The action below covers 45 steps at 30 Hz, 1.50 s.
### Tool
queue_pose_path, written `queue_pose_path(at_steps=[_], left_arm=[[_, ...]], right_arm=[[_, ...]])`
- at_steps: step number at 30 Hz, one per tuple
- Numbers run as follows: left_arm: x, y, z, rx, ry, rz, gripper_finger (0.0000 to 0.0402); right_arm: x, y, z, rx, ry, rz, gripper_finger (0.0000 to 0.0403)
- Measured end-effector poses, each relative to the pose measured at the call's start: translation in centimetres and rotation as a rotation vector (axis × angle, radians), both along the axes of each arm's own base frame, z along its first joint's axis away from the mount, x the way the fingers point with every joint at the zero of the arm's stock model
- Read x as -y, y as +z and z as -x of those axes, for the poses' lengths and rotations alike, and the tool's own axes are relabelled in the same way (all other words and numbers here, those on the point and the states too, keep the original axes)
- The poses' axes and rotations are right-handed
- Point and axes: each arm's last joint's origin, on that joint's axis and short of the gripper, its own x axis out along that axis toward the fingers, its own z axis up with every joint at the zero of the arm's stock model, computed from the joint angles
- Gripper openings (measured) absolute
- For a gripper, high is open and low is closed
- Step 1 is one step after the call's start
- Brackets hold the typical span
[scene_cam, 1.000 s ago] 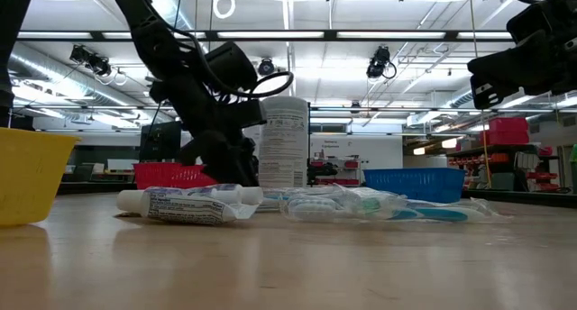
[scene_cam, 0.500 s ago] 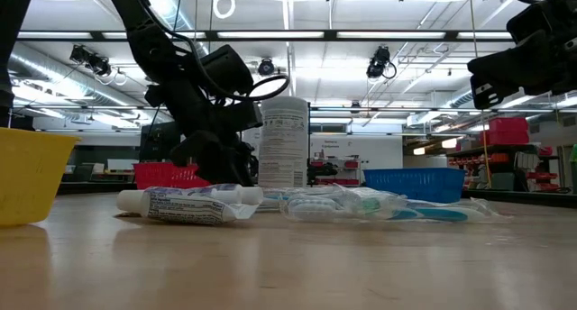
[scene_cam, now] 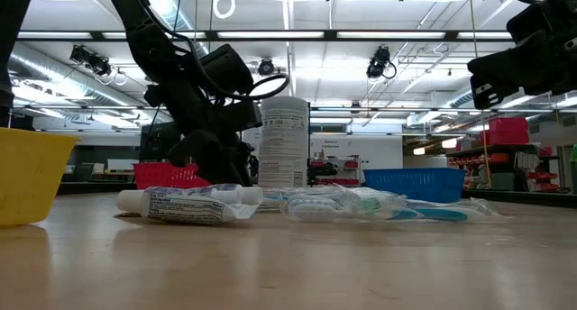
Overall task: Pick & Place Travel size toiletries
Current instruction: Put the silver nail clipper into the blue basket
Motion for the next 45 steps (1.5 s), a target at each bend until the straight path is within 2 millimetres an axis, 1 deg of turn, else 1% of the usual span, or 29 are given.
queue_pose_path(at_steps=[6, 13, 21, 28, 34, 40, 45], left_arm=[[0.0, 0.0, 0.0, 0.001, 0.003, -0.004, 0.0096], [0.0, 0.0, 0.0, 0.004, 0.004, -0.006, 0.0075], [0.0, 0.0, 0.0, 0.004, 0.004, -0.005, 0.0075], [0.0, 0.0, 0.0, -0.004, 0.006, -0.004, 0.0062], [-0.1, 0.0, 0.1, -0.019, 0.031, -0.001, 0.0064], [-0.2, 0.7, -0.5, -0.054, 0.049, 0.017, 0.0061], [-0.3, 1.6, -1.1, -0.085, 0.051, 0.026, 0.0062]], right_arm=[[0.0, 0.0, 0.0, 0.0, 0.0, 0.0, 0.0013], [0.0, 0.0, 0.0, 0.0, 0.0, 0.0, 0.0014], [0.0, 0.0, 0.0, 0.0, 0.0, 0.0, 0.0014], [0.0, 0.0, 0.0, 0.0, 0.0, 0.0, 0.0014], [0.0, 0.0, 0.0, 0.0, 0.0, 0.0, 0.0013], [0.0, 0.0, 0.0, 0.0, 0.0, 0.0, 0.0013], [0.0, 0.0, 0.0, 0.0, 0.0, 0.0, 0.0014]])
